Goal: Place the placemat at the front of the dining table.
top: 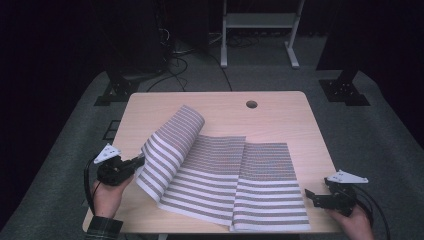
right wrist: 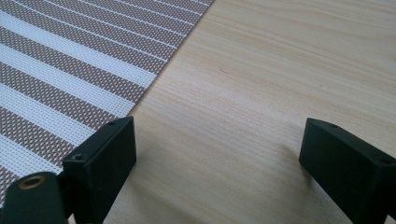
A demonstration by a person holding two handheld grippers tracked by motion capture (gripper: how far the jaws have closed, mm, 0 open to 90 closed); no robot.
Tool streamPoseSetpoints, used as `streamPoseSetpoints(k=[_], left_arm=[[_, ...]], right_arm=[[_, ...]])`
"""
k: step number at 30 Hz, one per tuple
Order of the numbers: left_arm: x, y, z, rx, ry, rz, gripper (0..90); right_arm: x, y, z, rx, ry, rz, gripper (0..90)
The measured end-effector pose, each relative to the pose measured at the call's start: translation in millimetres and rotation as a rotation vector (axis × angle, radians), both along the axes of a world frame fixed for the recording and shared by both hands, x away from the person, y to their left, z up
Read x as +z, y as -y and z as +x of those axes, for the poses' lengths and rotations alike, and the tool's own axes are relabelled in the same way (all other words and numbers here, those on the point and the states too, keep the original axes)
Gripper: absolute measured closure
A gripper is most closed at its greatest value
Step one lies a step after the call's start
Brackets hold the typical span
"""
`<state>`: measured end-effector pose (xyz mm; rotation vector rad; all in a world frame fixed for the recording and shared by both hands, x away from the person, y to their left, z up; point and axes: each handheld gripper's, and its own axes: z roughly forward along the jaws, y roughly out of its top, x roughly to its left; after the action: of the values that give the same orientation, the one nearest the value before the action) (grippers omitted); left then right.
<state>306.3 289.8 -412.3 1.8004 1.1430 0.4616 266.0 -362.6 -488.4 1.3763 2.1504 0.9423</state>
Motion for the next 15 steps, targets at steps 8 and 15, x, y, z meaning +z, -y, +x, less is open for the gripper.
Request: streamPoseSetpoints(k=[8, 15], left_arm=[[-0.8, -8.7, -0.9, 0.026, -0.001, 0.006, 85.7], [-1.3, -19.0, -3.2, 0.055, -0.001, 0.01, 85.7]], right_arm=[[0.0, 0.0, 0.0, 0.0, 0.0, 0.0, 9.6], [0.0, 0.0, 0.0, 0.0, 0.0, 0.0, 9.6]])
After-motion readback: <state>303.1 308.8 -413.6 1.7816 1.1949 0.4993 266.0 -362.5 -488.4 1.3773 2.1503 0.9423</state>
